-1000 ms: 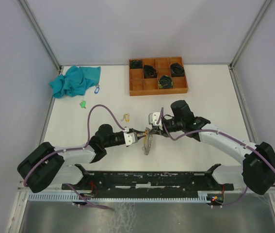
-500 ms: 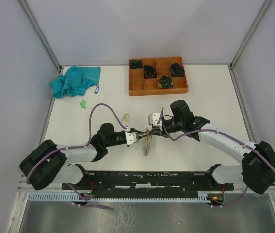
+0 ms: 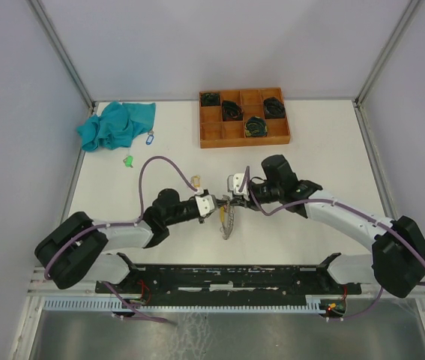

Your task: Put the keys on the keyring

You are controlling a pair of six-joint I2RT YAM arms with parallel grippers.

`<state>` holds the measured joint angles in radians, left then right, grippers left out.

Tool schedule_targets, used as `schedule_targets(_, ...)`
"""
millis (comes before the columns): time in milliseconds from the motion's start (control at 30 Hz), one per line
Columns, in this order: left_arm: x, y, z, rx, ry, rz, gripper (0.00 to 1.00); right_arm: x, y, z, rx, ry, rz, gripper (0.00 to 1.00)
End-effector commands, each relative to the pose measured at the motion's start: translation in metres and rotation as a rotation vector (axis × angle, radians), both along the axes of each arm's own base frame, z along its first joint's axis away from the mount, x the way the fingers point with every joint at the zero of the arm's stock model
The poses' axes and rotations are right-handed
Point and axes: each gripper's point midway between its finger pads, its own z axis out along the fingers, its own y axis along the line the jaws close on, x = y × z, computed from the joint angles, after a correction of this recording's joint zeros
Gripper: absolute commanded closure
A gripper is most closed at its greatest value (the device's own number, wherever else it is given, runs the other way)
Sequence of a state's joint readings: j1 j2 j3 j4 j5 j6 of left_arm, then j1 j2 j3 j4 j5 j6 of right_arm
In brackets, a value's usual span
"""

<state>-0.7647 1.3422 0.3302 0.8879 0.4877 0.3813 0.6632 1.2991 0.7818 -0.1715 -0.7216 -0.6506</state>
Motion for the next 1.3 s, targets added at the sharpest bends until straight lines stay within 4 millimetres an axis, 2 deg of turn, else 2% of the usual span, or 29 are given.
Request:
schedule_targets(0, 0.024, 0.001, 0.048, -0.151, -0.072, 0.153, 0.97, 0.021, 0.000, 0.025, 0.046, -0.099, -0.111, 0.89)
schedule_targets(100, 0.024, 0.000, 0.046, -0.104, -0.084, 0.193, 0.97, 0.032, -0.011, 0.027, 0.054, -0.140, -0.222, 0.79)
schedule_targets(300, 0.032, 0.005, 0.050, -0.042, -0.082, 0.284, 0.97, 0.045, -0.026, 0.034, 0.116, -0.211, -0.368, 0.71)
schedule_targets(633, 0.037, 0.001, 0.056, -0.067, -0.007, 0.373, 0.97, 0.051, -0.011, 0.057, 0.370, -0.294, -0.407, 0.64)
schedule_targets(933, 0.041, -0.005, 0.055, -0.103, 0.063, 0.397, 0.97, 0.055, 0.006, 0.048, 0.422, -0.351, -0.455, 0.65)
schedule_targets(1267, 0.041, -0.010, 0.057, -0.164, 0.121, 0.405, 0.97, 0.061, 0.005, 0.047, 0.472, -0.377, -0.527, 0.74)
